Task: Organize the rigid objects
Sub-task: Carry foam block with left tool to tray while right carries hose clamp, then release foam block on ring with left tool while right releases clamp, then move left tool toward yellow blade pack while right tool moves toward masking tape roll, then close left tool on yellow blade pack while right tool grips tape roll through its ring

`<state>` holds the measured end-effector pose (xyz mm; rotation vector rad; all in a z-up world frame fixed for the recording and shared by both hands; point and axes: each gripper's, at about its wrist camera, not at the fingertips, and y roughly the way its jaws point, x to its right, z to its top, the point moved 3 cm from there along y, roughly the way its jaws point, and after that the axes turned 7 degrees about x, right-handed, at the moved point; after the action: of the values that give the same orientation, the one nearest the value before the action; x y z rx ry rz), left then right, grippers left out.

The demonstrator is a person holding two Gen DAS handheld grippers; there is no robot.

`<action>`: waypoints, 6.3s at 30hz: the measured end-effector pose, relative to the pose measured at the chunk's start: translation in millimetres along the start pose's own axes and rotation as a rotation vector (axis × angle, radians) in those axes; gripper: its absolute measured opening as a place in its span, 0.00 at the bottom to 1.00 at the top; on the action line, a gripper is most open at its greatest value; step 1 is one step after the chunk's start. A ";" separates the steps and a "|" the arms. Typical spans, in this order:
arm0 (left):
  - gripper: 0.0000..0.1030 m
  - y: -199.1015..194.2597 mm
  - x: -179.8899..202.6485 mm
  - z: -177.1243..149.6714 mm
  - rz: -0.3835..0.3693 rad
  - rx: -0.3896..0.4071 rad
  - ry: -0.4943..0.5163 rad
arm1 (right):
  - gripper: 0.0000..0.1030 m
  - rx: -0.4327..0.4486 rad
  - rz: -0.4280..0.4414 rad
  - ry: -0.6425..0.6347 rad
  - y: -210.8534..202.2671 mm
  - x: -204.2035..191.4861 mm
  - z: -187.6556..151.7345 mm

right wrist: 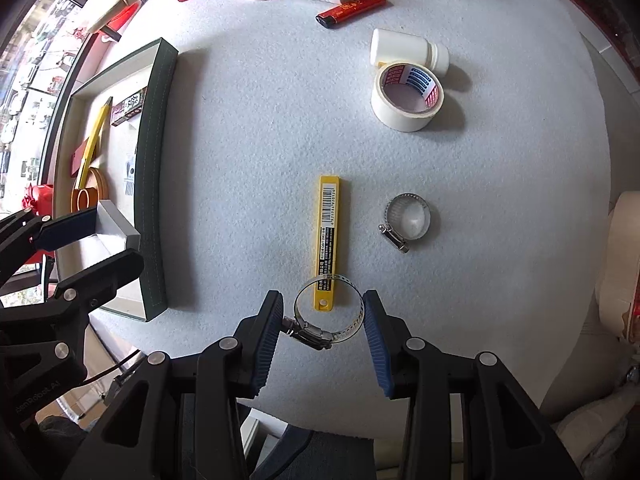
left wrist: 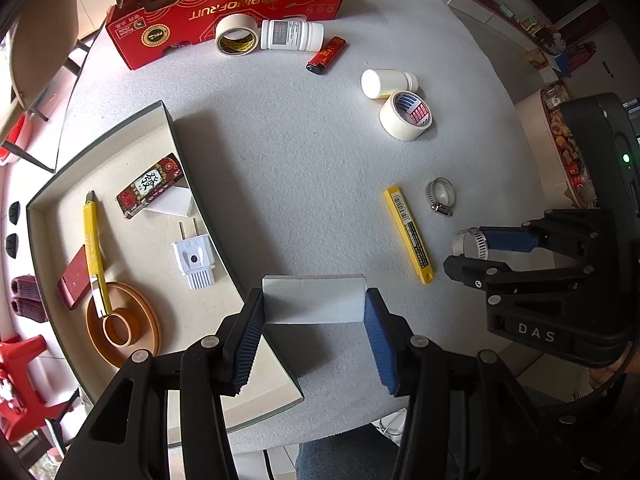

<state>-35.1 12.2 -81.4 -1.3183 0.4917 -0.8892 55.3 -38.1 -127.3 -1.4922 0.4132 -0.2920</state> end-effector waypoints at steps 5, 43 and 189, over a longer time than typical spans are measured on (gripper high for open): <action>0.52 -7.2 -18.4 -7.7 0.003 0.018 -0.048 | 0.41 0.009 -0.013 -0.048 -0.2 -23.6 6.6; 0.52 -30.8 -136.9 -76.4 0.061 0.071 -0.358 | 0.41 0.032 -0.037 -0.396 -33.8 -130.7 24.8; 1.00 106.7 25.1 15.1 0.196 -0.078 -0.137 | 1.00 0.008 -0.102 0.124 57.6 38.3 210.3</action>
<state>20.6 1.9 -176.4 -1.3657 0.5423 -0.6181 178.2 137.9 -181.7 -1.4938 0.4352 -0.4680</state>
